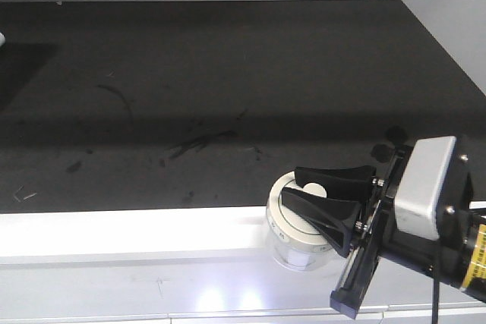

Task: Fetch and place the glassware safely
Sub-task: 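Lift the jar with the right gripper toward the robot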

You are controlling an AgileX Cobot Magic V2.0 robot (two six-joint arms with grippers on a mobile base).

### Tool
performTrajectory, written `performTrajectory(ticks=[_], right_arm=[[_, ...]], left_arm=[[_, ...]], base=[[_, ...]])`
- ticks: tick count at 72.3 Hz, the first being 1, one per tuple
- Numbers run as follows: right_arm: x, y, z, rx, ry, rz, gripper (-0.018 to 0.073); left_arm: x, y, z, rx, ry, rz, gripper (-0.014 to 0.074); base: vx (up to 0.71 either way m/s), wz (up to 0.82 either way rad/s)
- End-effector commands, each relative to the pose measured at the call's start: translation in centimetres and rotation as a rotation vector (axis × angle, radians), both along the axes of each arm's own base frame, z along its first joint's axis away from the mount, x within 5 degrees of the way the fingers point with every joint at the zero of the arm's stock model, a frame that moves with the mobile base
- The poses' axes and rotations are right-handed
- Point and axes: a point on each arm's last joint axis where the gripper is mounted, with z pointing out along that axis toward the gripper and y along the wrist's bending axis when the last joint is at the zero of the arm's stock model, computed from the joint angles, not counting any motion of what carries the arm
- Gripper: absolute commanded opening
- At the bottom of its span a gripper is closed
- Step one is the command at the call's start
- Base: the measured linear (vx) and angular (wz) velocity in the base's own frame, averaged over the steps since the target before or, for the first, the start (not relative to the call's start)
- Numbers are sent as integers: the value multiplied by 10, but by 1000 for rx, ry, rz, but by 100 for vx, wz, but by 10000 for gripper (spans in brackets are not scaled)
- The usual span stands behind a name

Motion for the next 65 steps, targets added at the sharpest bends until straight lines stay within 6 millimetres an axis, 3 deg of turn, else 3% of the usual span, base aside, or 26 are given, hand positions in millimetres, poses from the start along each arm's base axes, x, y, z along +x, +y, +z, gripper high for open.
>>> performTrajectory(ticks=[1, 65], right_arm=[[-6, -1, 22, 89, -66, 24, -3], [-13, -4, 27, 81, -79, 22, -3]], left_arm=[[1, -2, 14, -21, -81, -16, -7], [1, -2, 14, -21, -81, -16, -7]], base=[[0, 0], [0, 0]])
